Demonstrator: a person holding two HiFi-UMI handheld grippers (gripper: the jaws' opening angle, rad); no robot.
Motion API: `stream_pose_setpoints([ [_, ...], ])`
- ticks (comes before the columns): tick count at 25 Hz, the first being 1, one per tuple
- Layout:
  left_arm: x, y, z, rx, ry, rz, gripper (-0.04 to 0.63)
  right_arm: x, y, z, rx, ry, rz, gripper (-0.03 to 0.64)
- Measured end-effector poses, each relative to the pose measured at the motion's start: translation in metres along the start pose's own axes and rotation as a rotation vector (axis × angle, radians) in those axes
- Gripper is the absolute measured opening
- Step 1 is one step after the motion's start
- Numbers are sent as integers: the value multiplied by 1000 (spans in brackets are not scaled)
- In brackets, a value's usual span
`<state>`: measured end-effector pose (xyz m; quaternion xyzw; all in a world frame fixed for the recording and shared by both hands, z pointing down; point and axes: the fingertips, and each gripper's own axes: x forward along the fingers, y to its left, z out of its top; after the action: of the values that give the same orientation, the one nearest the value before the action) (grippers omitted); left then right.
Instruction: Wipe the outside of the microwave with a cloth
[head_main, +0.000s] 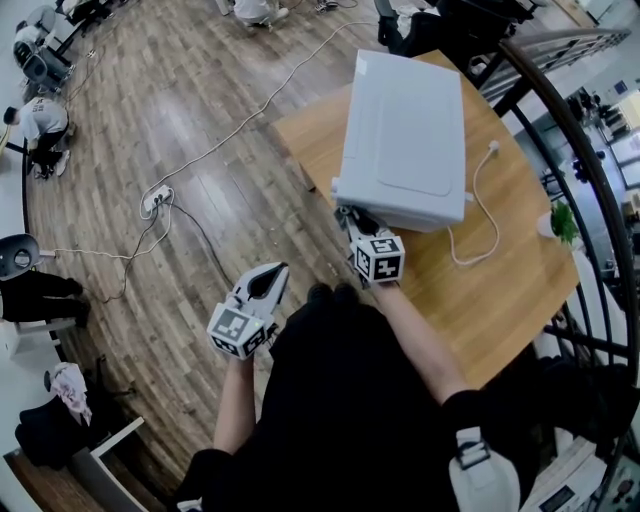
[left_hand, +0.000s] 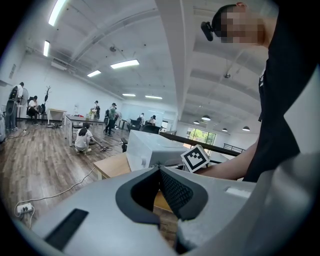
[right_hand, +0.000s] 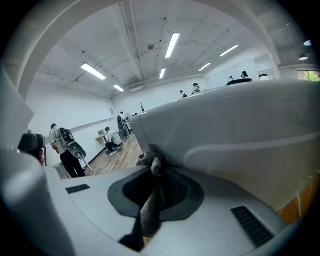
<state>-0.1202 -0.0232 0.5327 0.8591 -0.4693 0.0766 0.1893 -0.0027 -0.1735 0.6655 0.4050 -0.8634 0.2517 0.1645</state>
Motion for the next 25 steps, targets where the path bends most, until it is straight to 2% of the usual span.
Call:
stream_pose_setpoints([
  [9,-10,20,11,50,0,-66,0,6,-4,-4,29,-3,-83,32],
  [15,-17,25,1,68,24,-126,0,8,-6,-19,31,46,-148,34],
  [21,-19,33,3,92,40,-165,0,19,-13,-37,-6,90,-198,34],
  [25,-23,41,0,90,40,-177,0,24,-18,-41,-13,75,-216,34],
])
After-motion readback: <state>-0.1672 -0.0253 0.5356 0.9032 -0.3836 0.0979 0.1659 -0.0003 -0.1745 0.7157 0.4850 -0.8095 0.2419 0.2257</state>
